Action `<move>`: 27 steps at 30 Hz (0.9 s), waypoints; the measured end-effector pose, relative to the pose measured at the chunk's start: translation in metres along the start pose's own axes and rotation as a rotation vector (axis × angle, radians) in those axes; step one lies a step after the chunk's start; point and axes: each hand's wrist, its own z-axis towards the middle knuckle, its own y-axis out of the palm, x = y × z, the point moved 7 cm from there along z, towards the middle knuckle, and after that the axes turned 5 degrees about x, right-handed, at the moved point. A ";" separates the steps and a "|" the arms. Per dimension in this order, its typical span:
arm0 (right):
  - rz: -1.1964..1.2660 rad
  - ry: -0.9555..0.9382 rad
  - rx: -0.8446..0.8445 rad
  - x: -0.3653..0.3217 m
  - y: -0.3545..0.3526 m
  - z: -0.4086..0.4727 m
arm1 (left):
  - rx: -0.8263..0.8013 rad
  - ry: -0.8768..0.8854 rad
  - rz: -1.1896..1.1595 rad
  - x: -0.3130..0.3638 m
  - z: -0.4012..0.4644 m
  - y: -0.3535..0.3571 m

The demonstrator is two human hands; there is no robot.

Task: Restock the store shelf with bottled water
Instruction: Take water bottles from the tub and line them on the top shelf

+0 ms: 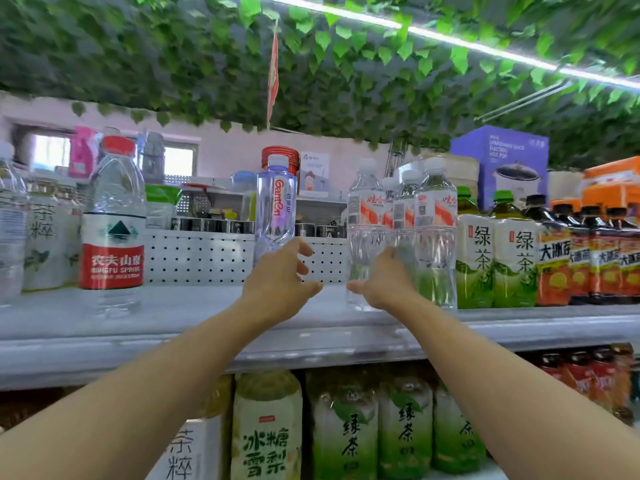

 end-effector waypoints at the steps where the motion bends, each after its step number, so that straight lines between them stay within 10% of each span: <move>1: -0.006 0.010 -0.001 0.000 0.005 0.006 | 0.012 0.015 0.011 -0.002 0.000 -0.002; 27: -0.139 0.093 -0.195 0.011 0.063 0.089 | 0.231 -0.177 0.251 -0.059 0.002 -0.027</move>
